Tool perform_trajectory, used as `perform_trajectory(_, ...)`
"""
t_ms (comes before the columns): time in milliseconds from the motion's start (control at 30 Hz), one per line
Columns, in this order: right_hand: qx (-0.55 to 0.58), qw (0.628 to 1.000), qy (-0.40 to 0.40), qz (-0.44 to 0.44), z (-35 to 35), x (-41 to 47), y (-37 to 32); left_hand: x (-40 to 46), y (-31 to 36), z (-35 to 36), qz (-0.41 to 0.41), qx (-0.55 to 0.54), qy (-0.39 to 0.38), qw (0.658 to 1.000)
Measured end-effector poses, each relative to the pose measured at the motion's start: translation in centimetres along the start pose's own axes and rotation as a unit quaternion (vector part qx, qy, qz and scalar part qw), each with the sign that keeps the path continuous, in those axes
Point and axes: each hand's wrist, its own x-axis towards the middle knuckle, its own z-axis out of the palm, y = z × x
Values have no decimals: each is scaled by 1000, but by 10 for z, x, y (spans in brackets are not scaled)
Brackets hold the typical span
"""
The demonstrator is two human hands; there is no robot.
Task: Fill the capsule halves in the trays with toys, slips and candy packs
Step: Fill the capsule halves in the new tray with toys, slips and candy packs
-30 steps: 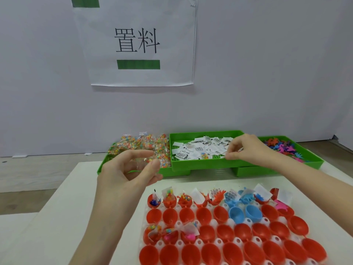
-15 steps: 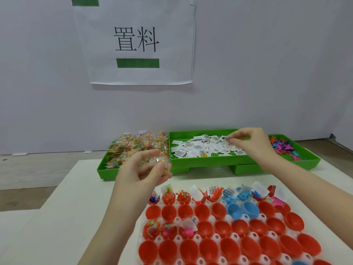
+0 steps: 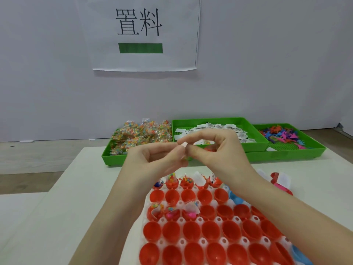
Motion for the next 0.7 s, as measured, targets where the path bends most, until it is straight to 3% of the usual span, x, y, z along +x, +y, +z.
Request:
perform_trajectory(200,-58,998,13,6,-1,-6,0,-2,-3,6,10,11,-33,999)
perform_trajectory(400,82,984,-36,154,-11,-14,-3,-4,0,9,-35,-68,-66,995)
perform_trajectory(533,235,940,-44,243,-25,-15,-3,-4,-3,12,-32,-19,-20,999)
perform_trajectory(700,244,944,-28,220,-32,-19,-4,-4,-7,18,-36,17,-25,999)
